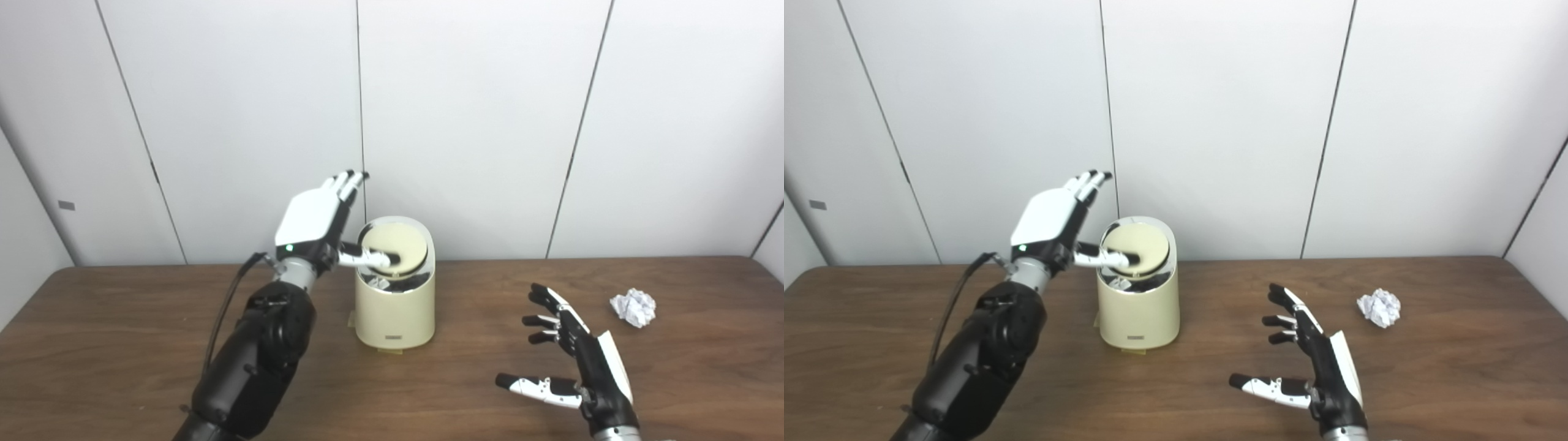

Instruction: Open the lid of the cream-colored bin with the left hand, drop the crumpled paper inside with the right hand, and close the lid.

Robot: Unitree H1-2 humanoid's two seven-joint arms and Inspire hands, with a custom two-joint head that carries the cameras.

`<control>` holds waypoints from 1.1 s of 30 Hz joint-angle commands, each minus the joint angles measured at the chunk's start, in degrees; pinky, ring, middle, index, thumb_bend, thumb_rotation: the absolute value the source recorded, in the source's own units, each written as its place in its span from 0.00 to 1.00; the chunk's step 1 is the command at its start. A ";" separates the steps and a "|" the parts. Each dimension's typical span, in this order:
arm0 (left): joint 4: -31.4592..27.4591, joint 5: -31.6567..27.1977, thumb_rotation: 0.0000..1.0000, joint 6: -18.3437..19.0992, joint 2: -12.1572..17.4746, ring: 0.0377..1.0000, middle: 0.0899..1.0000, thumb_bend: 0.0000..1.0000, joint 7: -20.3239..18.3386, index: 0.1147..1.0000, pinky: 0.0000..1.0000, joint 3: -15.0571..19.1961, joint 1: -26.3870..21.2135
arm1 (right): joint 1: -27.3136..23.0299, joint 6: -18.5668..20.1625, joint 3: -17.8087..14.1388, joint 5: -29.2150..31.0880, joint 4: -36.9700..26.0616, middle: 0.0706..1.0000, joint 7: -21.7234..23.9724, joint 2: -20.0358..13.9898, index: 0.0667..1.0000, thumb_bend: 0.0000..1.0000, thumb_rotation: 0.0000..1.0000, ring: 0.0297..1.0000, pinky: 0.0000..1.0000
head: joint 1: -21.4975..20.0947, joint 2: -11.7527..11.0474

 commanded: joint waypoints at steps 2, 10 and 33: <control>-5.68 -6.63 0.36 -1.66 -0.88 0.90 0.96 0.82 1.94 1.00 0.69 5.53 -1.50 | -2.13 -2.11 -0.26 0.60 -1.31 0.84 -0.59 -0.27 0.85 0.77 0.10 0.71 0.60 | -0.03 0.04; -13.43 -23.60 0.33 -5.48 -3.96 0.85 0.88 0.78 0.50 0.94 0.69 14.15 8.93 | -2.15 -2.30 -0.44 1.23 -0.89 0.85 -0.38 -0.67 0.85 0.77 0.10 0.71 0.60 | 0.09 0.17; -1.91 -31.26 0.37 -29.97 -3.82 0.76 0.81 0.87 0.63 0.86 0.70 13.72 30.05 | -1.23 -1.29 -0.79 0.07 -2.29 0.84 -0.96 -1.36 0.86 0.77 0.13 0.71 0.60 | -2.87 0.09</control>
